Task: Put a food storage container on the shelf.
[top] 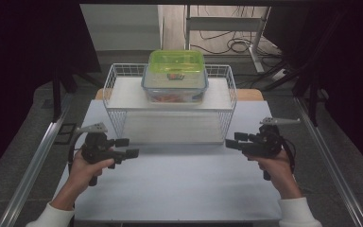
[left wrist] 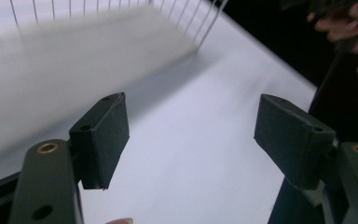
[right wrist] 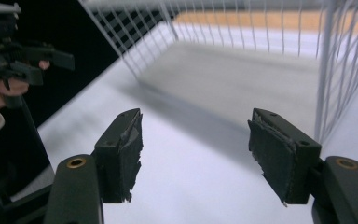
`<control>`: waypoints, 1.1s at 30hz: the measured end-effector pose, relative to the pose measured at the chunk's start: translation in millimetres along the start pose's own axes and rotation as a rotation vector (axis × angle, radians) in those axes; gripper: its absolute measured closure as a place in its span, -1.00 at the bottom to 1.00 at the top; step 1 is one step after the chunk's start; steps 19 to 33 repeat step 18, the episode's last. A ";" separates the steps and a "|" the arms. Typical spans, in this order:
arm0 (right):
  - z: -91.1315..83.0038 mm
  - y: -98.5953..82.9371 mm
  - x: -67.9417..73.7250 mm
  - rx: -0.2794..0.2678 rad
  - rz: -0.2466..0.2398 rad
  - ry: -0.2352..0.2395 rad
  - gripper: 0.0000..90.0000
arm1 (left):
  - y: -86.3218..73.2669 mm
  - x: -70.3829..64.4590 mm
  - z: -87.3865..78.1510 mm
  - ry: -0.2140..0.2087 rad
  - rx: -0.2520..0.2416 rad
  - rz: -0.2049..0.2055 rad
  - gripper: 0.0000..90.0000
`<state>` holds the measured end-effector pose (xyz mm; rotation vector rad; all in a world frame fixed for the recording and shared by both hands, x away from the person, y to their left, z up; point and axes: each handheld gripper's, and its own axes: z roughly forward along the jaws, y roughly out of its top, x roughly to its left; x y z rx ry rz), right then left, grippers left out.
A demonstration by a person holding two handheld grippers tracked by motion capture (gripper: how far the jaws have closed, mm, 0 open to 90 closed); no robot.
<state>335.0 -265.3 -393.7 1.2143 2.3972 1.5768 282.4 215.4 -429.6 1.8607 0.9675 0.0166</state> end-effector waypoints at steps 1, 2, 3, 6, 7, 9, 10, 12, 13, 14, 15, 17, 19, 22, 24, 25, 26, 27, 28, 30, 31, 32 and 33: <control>1.6 -5.0 0.3 0.010 -0.007 -0.004 -0.23 | -7.5 -0.1 4.6 0.000 0.014 -0.004 -0.43; 4.7 -13.1 0.9 0.028 -0.012 -0.007 -0.23 | -12.6 0.7 8.0 0.000 0.025 -0.008 -0.43; 7.6 -19.5 1.4 0.045 -0.014 -0.008 -0.23 | -16.8 1.3 11.4 0.005 0.037 -0.013 -0.43; 16.3 -34.6 1.2 0.086 -0.020 -0.013 -0.23 | -23.2 3.0 18.1 0.006 0.069 -0.020 -0.43; 18.1 -37.2 1.0 0.092 -0.021 -0.014 -0.23 | -24.1 3.0 19.1 0.009 0.069 -0.021 -0.43; 21.5 -42.0 0.8 0.101 -0.022 -0.019 -0.23 | -24.2 2.5 19.3 0.012 0.065 -0.020 -0.43; 22.6 -43.0 0.8 0.107 -0.023 -0.022 -0.23 | -24.3 2.2 19.2 0.011 0.063 -0.021 -0.43; 23.0 -44.4 1.4 0.105 -0.026 -0.028 -0.24 | -25.3 2.3 18.8 0.013 0.061 -0.020 -0.43; 22.9 -44.7 1.6 0.103 -0.027 -0.028 -0.24 | -25.9 2.5 18.5 0.013 0.061 -0.023 -0.43; 22.6 -45.0 2.2 0.103 -0.027 -0.026 -0.24 | -26.5 2.8 18.7 0.014 0.059 -0.024 -0.44; 22.3 -45.3 2.5 0.102 -0.030 -0.028 -0.24 | -27.0 2.9 18.7 0.019 0.061 -0.025 -0.44; 21.3 -46.4 3.8 0.094 -0.034 -0.031 -0.27 | -28.4 2.9 19.2 0.022 0.060 -0.025 -0.45; 20.6 -46.9 4.3 0.088 -0.037 -0.034 -0.29 | -29.1 3.3 19.7 0.023 0.061 -0.025 -0.46; 20.6 -46.9 4.3 0.088 -0.037 -0.034 -0.29 | -29.1 3.3 19.7 0.023 0.061 -0.025 -0.46; 20.6 -46.9 4.3 0.088 -0.037 -0.034 -0.29 | -29.1 3.3 19.7 0.023 0.061 -0.025 -0.46; 20.6 -46.9 4.3 0.088 -0.037 -0.034 -0.29 | -29.1 3.3 19.7 0.023 0.061 -0.025 -0.46; 20.6 -46.9 4.3 0.088 -0.037 -0.034 -0.29 | -29.1 3.3 19.7 0.023 0.061 -0.025 -0.46; 20.6 -46.9 4.3 0.088 -0.037 -0.034 -0.29 | -29.1 3.3 19.7 0.023 0.061 -0.025 -0.46; 20.6 -46.9 4.3 0.088 -0.037 -0.034 -0.29 | -29.1 3.3 19.7 0.023 0.061 -0.025 -0.46; 20.6 -46.9 4.3 0.088 -0.037 -0.034 -0.29 | -29.1 3.3 19.7 0.023 0.061 -0.025 -0.46; 20.6 -46.9 4.3 0.088 -0.037 -0.034 -0.29 | -29.1 3.3 19.7 0.023 0.061 -0.025 -0.46; 20.6 -46.9 4.3 0.088 -0.037 -0.034 -0.29 | -29.1 3.3 19.7 0.023 0.061 -0.025 -0.46; 20.6 -46.9 4.3 0.088 -0.037 -0.034 -0.29 | -29.1 3.3 19.7 0.023 0.061 -0.025 -0.46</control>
